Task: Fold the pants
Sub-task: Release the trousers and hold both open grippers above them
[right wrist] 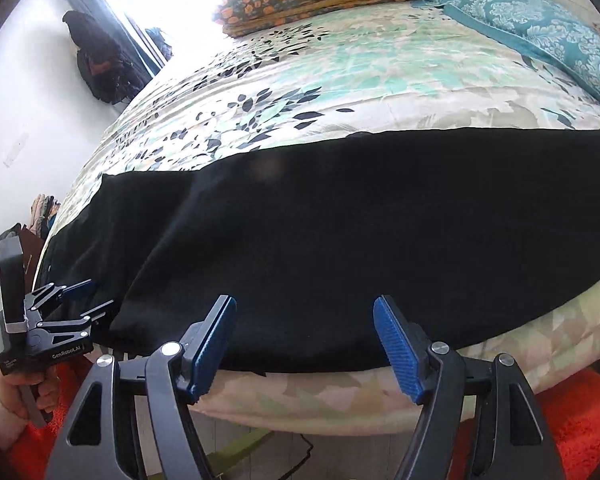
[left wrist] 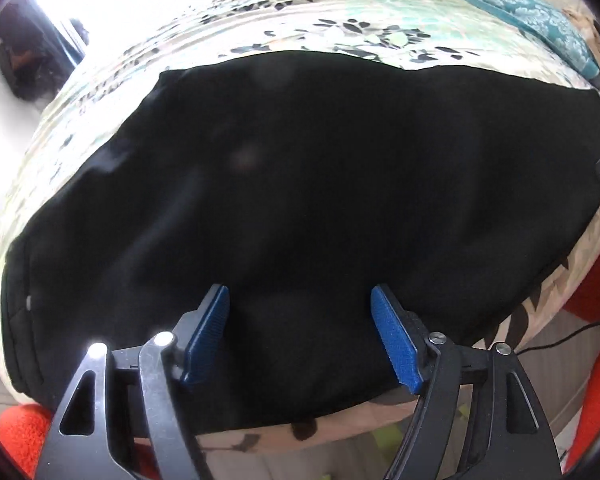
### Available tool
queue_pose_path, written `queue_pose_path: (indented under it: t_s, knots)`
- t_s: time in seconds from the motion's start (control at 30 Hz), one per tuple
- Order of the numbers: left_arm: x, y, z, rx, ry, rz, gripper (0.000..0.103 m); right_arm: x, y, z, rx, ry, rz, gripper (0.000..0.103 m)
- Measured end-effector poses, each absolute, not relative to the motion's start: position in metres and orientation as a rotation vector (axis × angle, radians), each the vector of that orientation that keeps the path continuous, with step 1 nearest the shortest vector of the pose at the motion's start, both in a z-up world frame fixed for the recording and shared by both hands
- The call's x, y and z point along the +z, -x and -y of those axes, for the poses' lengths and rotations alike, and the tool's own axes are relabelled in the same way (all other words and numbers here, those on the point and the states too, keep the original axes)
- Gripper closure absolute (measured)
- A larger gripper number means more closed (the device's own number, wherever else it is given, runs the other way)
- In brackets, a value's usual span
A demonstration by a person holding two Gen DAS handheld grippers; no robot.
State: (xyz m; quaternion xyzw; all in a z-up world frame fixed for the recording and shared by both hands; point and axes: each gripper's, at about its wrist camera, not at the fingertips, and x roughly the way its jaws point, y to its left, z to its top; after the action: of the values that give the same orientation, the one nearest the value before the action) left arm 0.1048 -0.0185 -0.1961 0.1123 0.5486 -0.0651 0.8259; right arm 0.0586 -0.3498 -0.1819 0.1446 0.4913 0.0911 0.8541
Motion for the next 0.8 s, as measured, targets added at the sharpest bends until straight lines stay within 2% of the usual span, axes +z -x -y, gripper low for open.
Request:
queue_pose_path:
  t_s: [0.3,0.5,0.57,0.67,0.8]
  knots:
    - [-0.198,-0.102,0.014,-0.101,-0.228,-1.170,0.023,-0.189,-0.059,0.400,0.056,-0.488,-1.010,0.028]
    - [-0.199,-0.096,0.015,-0.104,-0.229,-1.142,0.023,-0.148,-0.075,0.491,-0.162,-0.546,-0.858,0.028]
    - [-0.199,-0.096,0.016,-0.102,-0.226,-1.138,0.023,-0.139,-0.086,0.534,-0.293,-0.487,-0.836,0.028]
    - [-0.200,-0.091,0.017,-0.096,-0.235,-1.125,0.022,-0.148,-0.120,0.586,-0.396,-0.332,-0.968,0.023]
    - [-0.201,-0.087,0.019,-0.087,-0.245,-1.115,0.021,-0.184,-0.151,0.612,-0.276,-0.247,-1.208,0.025]
